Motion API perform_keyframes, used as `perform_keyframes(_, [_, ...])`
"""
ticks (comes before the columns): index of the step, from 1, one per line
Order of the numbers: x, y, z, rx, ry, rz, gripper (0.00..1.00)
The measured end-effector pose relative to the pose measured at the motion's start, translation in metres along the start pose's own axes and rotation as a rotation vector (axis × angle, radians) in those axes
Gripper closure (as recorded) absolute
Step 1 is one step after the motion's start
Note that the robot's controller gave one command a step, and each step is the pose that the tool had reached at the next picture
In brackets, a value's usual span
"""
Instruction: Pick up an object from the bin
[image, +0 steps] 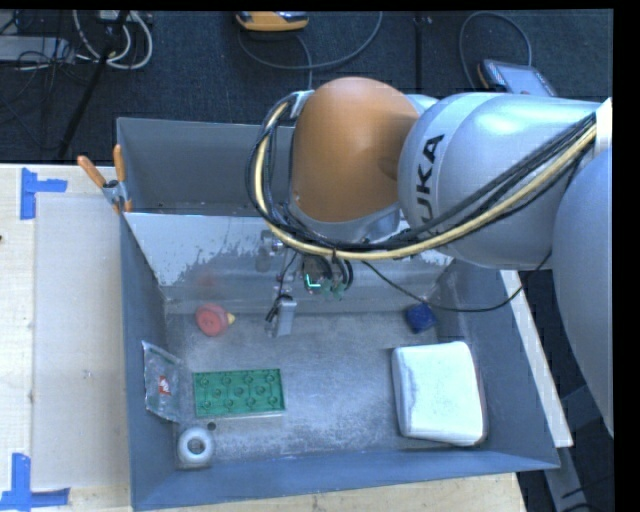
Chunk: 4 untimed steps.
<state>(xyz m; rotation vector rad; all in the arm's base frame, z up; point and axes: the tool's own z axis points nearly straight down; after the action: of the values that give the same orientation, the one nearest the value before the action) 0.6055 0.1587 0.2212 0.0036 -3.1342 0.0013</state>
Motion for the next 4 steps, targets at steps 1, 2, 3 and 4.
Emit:
perform_keyframes(1, [0.027,-0.001,-0.07,0.0,-0.013,-0.317,0.0])
perform_keyframes(2, [0.087,-0.001,-0.003,0.001,-0.002,-0.493,0.0])
perform_keyframes(3, [0.076,-0.012,0.097,0.001,0.001,-0.473,0.0])
perform_keyframes(4, [0.054,-0.006,0.156,0.001,-0.002,-0.537,0.0])
